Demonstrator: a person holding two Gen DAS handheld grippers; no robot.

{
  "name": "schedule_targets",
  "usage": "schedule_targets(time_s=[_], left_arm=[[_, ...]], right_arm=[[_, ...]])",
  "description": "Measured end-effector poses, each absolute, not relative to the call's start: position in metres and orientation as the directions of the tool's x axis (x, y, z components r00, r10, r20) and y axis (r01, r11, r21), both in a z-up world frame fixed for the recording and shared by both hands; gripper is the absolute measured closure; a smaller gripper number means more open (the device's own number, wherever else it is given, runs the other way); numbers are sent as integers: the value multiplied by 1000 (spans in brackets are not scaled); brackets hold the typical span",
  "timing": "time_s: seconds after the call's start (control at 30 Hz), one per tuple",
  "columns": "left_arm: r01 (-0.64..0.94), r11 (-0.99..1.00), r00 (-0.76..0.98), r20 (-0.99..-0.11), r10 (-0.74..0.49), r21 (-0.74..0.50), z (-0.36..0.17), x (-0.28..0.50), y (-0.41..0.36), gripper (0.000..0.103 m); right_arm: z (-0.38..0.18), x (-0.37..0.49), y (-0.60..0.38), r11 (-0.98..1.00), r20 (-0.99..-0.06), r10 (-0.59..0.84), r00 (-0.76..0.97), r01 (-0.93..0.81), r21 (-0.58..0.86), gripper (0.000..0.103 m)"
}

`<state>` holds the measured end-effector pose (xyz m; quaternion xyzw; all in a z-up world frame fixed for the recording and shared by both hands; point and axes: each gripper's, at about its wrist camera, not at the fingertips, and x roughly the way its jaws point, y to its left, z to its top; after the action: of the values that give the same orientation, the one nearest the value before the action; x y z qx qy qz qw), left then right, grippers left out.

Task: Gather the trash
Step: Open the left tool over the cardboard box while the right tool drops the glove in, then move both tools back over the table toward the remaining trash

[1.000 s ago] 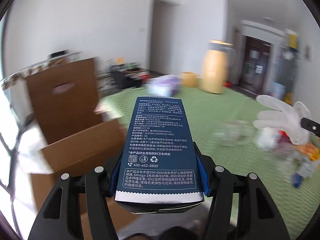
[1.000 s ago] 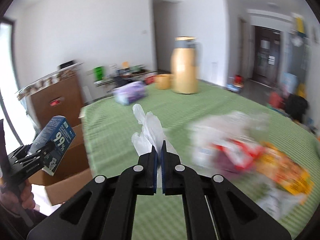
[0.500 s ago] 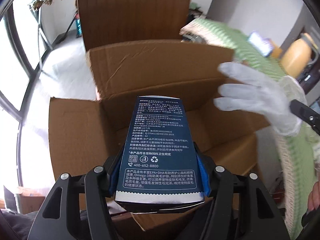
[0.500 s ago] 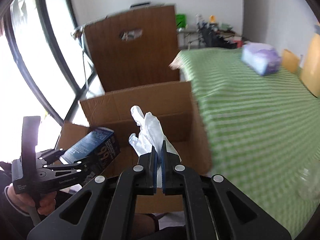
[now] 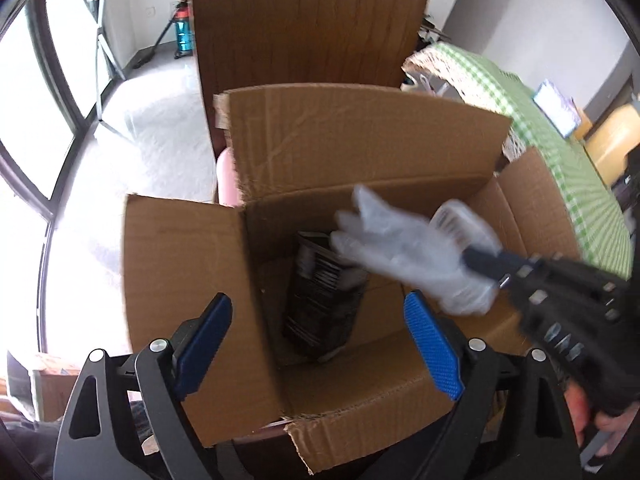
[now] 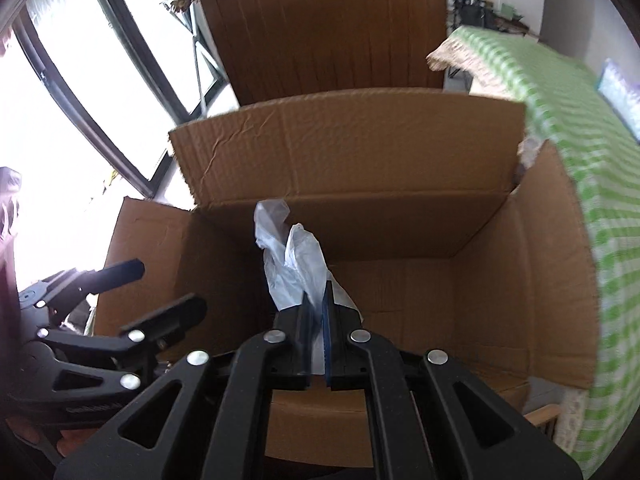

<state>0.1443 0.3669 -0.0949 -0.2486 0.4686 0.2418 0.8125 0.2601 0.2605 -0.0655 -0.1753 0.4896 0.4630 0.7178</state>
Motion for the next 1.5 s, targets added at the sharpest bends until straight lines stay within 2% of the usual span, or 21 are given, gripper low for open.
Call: schedule_targets(time_s=[0.03,0.07,0.1,0.2,0.63,0.73,0.8,0.87,0.97,1.07,1.17,1.27,1.5], left_arm=[[-630,755,447,-880,160,-183,-94,142,370,18],[-631,753,450,-878,162,-184,-94,139,372,18],[-636,751,450,-877,172,-179,-91,137,373,18],[-645,746,446,-874,192,-166,-88,132,376,18],[-631,759,490,-841,230,-161,-59,115,354,18],[-634,757,507,-823,254,-157,-47,113,344,18],[-636,759,515,-809,282,-141,-39,112,334,18],[-627,770,537,-782,316,-120,-28,112,321,16],[-605,794,595,-698,400,-60,-5,113,291,9],[-559,829,673,-597,435,-26,15,115,255,7],[-493,870,745,-527,409,-22,26,124,215,7],[-394,918,818,-468,334,-32,31,136,166,7],[-162,986,883,-451,129,-34,36,174,55,7]], right_arm=[[-67,259,261,515,-866,489,99,-835,196,72],[-66,259,261,526,-867,486,111,-830,189,49],[-66,260,259,542,-867,481,127,-821,181,43],[-61,262,253,553,-859,497,122,-807,205,43],[-10,266,197,627,-821,501,275,-769,124,43],[3,266,176,651,-794,504,340,-754,90,36],[13,266,161,671,-775,502,384,-738,69,35],[26,266,138,696,-749,509,424,-715,68,35],[48,263,97,744,-698,502,510,-667,47,29],[70,258,49,797,-637,477,606,-604,23,28],[93,248,-12,851,-562,435,704,-525,1,23],[107,240,-77,904,-511,368,777,-427,2,23],[119,205,-220,988,-467,106,878,-145,-48,23]])
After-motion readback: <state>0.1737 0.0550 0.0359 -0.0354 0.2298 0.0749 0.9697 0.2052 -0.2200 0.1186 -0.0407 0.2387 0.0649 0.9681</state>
